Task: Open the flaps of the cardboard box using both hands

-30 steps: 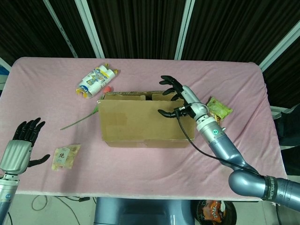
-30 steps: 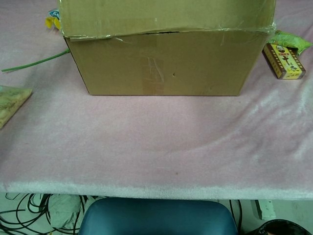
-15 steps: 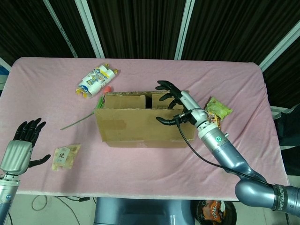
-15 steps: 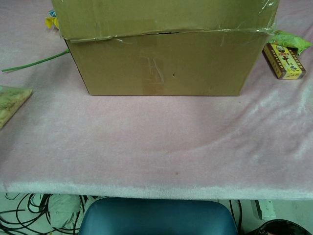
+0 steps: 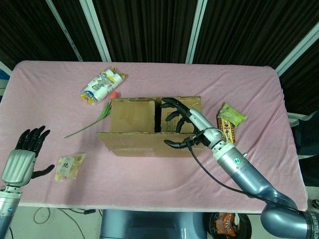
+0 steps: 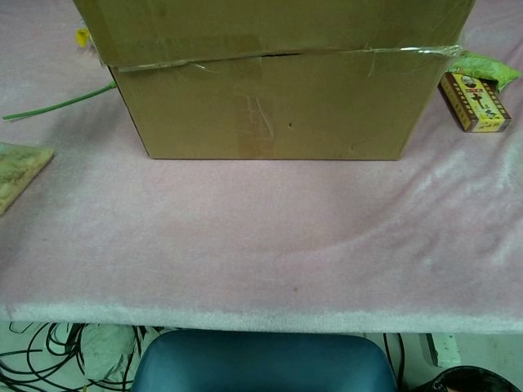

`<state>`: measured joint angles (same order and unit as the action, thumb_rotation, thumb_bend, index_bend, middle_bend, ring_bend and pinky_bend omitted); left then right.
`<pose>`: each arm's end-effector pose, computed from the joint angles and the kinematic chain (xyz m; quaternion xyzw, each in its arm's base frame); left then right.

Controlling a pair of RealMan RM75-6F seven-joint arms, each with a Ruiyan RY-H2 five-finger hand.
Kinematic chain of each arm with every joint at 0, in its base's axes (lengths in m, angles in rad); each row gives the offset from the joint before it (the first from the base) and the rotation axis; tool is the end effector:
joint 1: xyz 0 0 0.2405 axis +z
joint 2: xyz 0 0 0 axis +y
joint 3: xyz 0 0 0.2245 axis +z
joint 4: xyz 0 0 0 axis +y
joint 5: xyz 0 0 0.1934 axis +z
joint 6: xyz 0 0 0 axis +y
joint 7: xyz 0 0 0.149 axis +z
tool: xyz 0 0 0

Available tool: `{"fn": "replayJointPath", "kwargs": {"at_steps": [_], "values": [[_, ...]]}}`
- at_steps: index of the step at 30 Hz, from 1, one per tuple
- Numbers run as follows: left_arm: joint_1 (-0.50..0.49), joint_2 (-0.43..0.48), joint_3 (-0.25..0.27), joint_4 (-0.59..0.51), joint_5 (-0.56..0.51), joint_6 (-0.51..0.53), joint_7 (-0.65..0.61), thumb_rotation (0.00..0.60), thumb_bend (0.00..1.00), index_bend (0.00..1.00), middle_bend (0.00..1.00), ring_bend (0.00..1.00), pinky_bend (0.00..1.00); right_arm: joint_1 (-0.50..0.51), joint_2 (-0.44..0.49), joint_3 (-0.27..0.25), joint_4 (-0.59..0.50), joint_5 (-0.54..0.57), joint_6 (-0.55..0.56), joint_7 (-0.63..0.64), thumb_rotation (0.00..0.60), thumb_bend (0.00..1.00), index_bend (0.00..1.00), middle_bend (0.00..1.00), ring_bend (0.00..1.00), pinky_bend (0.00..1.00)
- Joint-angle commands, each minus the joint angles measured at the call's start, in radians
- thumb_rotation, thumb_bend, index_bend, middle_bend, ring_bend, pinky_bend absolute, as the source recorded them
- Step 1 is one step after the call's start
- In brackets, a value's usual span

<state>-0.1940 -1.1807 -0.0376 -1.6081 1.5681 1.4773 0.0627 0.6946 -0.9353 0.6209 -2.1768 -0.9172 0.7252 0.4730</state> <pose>-0.2422 0.2066 0.1368 -0.6397 -0.3418 -0.4244 0.5421 0.0001 -0.2987 0.1503 0.5387 -0.6254 0.5556 0.0998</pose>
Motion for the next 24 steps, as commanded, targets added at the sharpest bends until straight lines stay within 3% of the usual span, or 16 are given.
{"fn": "replayJointPath", "kwargs": {"at_steps": [1, 11, 18, 24], "values": [[0.001, -0.002, 0.000, 0.002, 0.002, 0.002, 0.002, 0.600, 0.09, 0.00, 0.00, 0.00, 0.00, -0.022, 0.026, -0.003, -0.026, -0.028, -0.012, 0.021, 0.600, 0.29, 0.10, 0.18, 0.32, 0.54], [0.002, -0.005, 0.000, 0.007, 0.007, 0.006, 0.011, 0.600, 0.09, 0.00, 0.00, 0.00, 0.00, -0.107, 0.104, -0.036, -0.122, -0.135, -0.021, 0.072, 0.600, 0.29, 0.09, 0.18, 0.32, 0.54], [0.004, -0.005, -0.001, 0.007, 0.008, 0.008, 0.015, 0.600, 0.09, 0.00, 0.00, 0.00, 0.00, -0.192, 0.147, -0.099, -0.151, -0.239, -0.008, 0.099, 0.600, 0.29, 0.09, 0.17, 0.32, 0.53], [0.003, 0.000, -0.001, 0.004, -0.001, -0.003, 0.018, 0.600, 0.10, 0.00, 0.00, 0.00, 0.00, -0.298, 0.149, -0.196, -0.087, -0.404, 0.125, -0.021, 0.600, 0.29, 0.08, 0.13, 0.27, 0.32]]}}
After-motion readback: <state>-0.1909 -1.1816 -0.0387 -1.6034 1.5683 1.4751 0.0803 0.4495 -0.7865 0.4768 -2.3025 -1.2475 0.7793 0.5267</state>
